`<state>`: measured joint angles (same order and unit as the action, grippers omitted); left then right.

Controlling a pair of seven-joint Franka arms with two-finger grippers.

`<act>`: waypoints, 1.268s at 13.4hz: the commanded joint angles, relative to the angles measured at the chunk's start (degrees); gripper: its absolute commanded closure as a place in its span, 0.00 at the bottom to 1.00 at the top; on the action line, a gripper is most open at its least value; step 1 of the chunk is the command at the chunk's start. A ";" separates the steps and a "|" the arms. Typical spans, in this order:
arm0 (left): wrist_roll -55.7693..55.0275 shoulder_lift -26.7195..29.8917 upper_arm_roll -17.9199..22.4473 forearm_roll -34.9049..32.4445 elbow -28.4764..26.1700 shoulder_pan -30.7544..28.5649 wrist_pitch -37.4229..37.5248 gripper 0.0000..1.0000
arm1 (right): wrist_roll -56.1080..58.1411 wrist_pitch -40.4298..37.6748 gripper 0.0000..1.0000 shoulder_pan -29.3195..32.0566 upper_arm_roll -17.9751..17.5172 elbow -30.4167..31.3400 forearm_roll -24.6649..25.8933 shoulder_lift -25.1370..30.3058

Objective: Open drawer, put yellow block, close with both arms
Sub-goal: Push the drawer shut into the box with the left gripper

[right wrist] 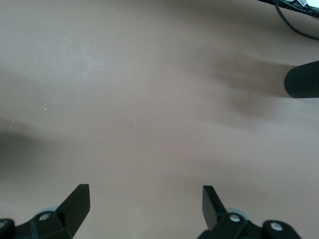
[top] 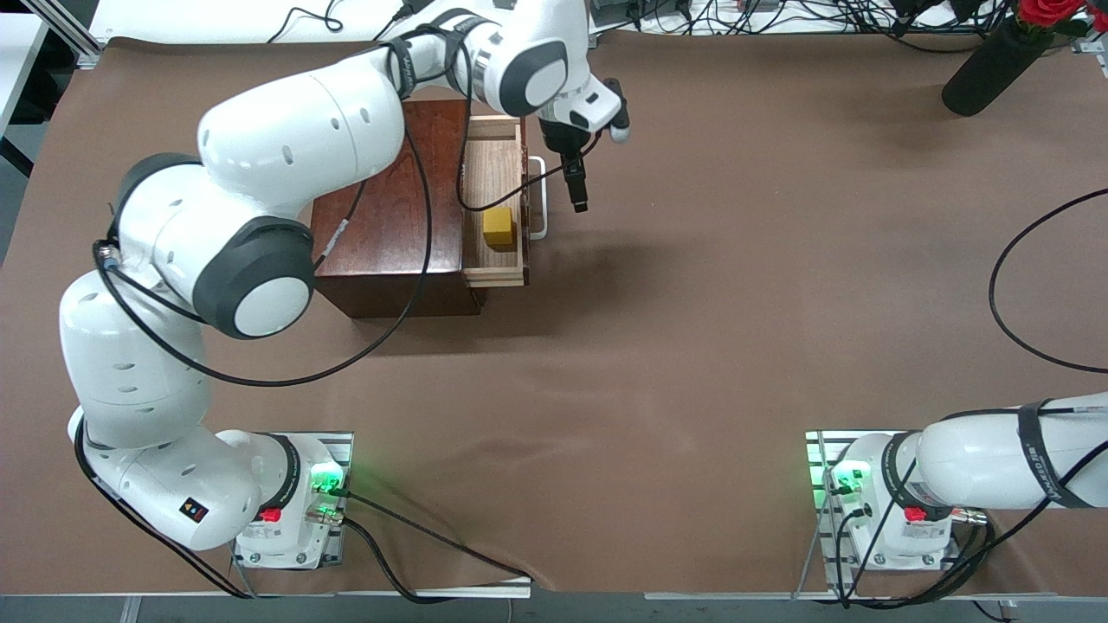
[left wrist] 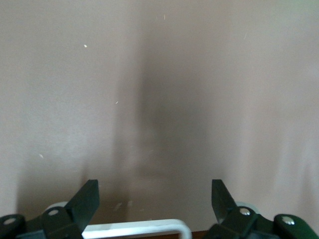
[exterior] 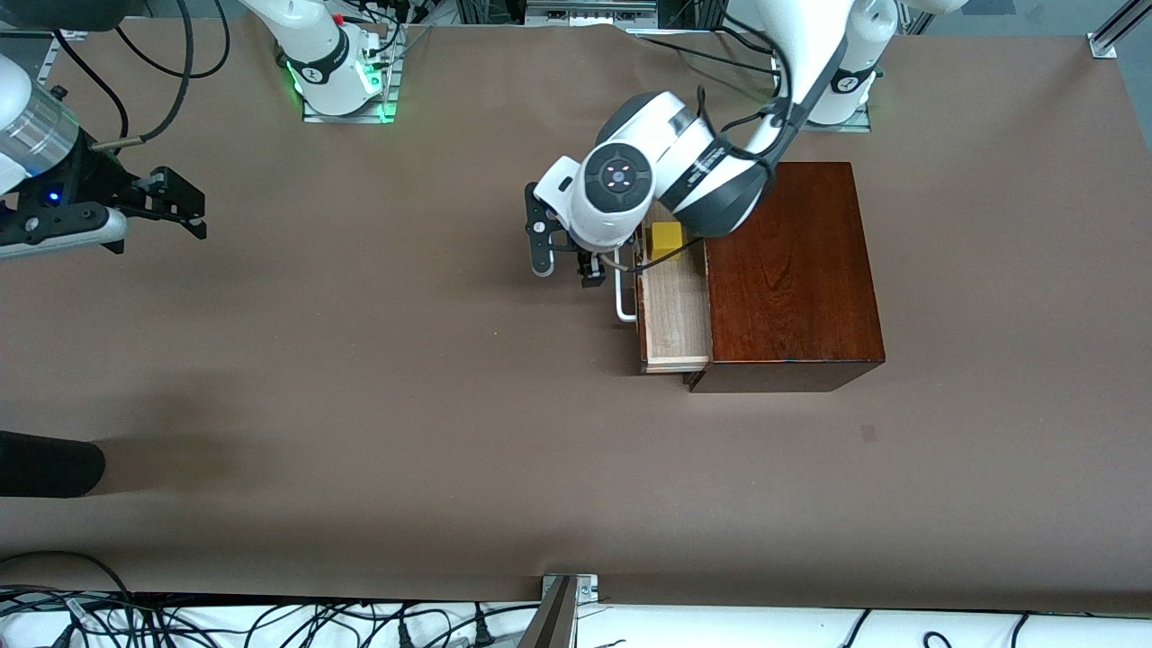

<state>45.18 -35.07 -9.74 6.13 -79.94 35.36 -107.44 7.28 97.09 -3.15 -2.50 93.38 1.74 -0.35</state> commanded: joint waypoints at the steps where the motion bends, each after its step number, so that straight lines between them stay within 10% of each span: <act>1: 4.13 -3.07 0.69 -6.73 2.33 3.48 0.03 0.00 | -0.95 -1.73 0.00 0.60 -0.84 -1.71 0.81 -0.09; 17: 3.34 -3.43 1.74 -23.71 -0.48 3.50 13.12 0.00 | -1.39 -1.82 0.00 0.25 -0.84 -1.71 -4.03 -0.53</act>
<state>47.60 -40.00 -8.07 -15.75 -79.96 40.66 -96.78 6.65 96.54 -3.17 -3.06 92.67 -1.34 -0.82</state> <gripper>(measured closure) 0.000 0.000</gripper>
